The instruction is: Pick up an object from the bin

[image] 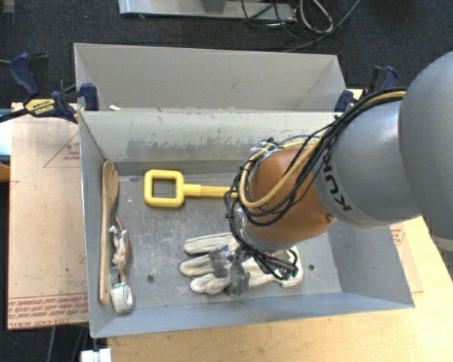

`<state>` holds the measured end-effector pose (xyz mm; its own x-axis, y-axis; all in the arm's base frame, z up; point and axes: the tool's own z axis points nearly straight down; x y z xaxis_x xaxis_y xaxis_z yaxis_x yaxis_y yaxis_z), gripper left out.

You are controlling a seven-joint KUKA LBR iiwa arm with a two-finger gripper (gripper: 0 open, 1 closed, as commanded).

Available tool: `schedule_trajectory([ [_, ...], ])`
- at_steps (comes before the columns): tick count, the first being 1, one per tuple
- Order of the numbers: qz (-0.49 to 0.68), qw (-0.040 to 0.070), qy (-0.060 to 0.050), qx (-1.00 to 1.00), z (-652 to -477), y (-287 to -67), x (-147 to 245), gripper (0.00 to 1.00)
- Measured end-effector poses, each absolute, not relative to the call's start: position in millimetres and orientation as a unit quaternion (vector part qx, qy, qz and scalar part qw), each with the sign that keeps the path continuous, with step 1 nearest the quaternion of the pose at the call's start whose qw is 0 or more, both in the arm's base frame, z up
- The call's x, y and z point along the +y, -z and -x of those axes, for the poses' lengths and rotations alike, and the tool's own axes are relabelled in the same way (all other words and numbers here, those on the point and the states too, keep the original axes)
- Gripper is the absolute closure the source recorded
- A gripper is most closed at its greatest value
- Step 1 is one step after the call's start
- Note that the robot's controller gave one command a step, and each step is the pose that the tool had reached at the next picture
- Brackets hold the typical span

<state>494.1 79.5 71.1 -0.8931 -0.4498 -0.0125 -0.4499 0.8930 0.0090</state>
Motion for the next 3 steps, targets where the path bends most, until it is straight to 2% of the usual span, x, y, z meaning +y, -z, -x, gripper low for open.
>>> schedule_trajectory([
  [2, 0.227, 0.007, -0.006, 0.974, -495.6, -70.8, 100.0, 1.0],
  [3, 0.234, 0.011, -0.006, 0.972, -493.0, -171.2, 104.2, 1.0],
])
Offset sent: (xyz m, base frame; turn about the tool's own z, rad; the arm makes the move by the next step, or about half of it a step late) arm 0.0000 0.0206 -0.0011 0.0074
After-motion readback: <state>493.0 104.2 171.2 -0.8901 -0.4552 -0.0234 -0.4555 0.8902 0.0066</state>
